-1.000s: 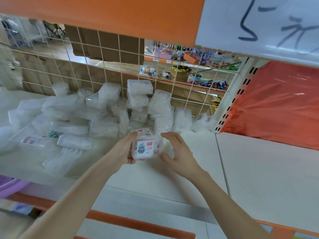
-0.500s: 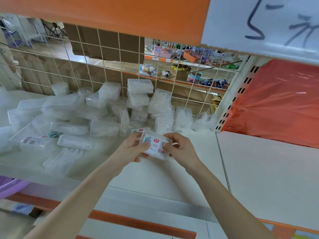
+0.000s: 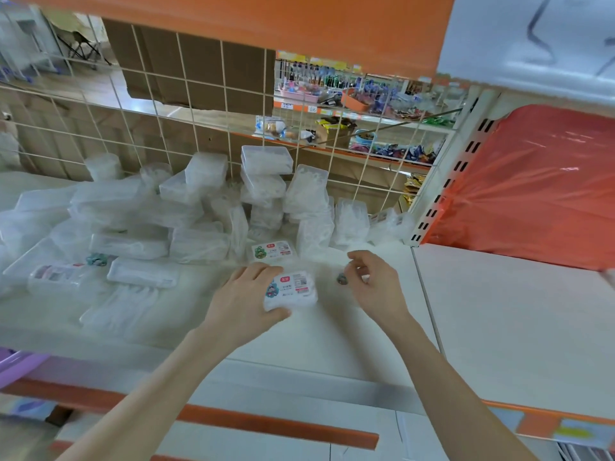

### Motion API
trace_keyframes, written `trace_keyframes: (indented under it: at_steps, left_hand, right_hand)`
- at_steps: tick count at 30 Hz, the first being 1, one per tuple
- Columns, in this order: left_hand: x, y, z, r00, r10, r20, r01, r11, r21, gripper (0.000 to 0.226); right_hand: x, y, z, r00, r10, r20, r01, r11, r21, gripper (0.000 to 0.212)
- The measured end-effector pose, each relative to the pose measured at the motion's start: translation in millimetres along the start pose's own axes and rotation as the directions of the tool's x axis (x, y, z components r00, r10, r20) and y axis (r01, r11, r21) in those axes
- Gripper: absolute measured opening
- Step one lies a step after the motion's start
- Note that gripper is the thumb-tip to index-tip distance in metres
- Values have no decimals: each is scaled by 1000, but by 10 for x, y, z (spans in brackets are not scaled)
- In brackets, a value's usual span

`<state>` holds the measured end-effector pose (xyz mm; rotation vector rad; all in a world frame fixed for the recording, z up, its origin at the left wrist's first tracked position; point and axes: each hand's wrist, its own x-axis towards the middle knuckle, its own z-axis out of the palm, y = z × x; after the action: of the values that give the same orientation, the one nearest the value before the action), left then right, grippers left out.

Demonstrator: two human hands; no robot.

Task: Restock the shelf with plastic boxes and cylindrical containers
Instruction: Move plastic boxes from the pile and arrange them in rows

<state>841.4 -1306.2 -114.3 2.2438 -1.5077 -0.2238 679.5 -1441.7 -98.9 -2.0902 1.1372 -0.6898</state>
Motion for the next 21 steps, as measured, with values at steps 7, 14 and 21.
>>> trace_keyframes:
  at_steps: [7,14,21]
  left_hand:
    - [-69,-126,114,996,-89,-4,89,995,46,63]
    - [-80,-198,184,1000,-14,-10,14,1000,-19,60]
    - [-81,-178,166,999,49,-4,-49,992,-117,58]
  right_hand:
    - [-35,322,2,979,78,189,-20,955,-295,50]
    - [-277,283,56,991,65,120,-2,885,-466,55]
    - [-677,187,-18,984,137,-115,-170,914,-368,49]
